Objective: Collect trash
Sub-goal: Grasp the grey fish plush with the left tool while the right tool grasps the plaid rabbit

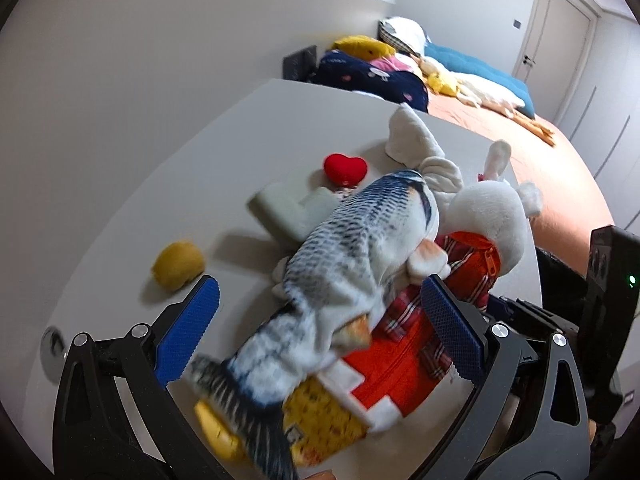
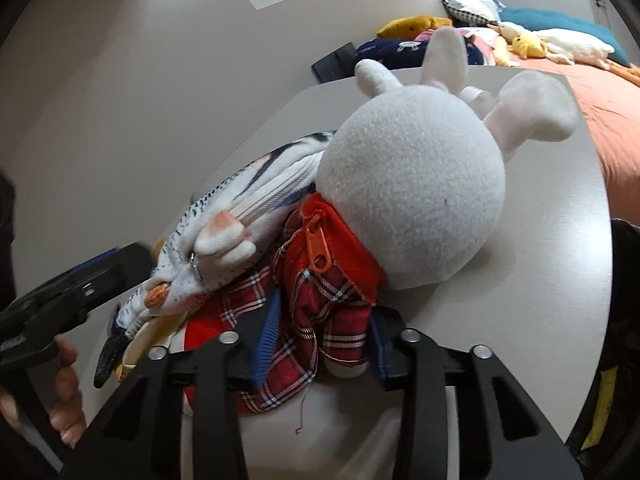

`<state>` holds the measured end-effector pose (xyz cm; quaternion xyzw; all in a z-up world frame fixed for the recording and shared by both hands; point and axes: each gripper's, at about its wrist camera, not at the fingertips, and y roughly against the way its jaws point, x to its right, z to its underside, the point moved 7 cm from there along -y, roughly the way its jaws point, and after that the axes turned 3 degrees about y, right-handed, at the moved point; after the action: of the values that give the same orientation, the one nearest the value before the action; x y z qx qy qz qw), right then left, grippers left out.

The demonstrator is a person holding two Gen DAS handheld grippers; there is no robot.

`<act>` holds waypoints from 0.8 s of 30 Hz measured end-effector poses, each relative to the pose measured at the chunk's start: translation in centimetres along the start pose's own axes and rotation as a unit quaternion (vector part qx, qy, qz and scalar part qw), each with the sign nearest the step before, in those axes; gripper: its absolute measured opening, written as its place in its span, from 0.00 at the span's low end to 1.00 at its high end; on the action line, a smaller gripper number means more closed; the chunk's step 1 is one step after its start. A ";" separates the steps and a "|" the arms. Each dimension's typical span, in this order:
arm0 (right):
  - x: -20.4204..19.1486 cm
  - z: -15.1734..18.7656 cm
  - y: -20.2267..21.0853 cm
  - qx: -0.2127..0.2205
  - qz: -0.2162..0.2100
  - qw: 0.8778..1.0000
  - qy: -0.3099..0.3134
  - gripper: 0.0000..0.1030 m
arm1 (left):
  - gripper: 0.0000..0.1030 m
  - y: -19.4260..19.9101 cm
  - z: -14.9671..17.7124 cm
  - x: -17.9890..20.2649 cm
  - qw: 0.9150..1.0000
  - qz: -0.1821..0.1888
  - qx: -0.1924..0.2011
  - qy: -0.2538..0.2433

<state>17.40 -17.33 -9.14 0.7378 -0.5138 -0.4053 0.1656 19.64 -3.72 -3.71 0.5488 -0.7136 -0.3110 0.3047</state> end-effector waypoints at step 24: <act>1.6 -0.8 4.3 0.038 0.020 0.999 0.006 0.27 | 0.22 -3.9 0.1 2.2 0.999 -0.021 -0.027 -0.011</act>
<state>15.53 -20.73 -6.52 0.7357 -0.5421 -0.3780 0.1484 21.39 -6.65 -6.58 0.5517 -0.6967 -0.3425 0.3048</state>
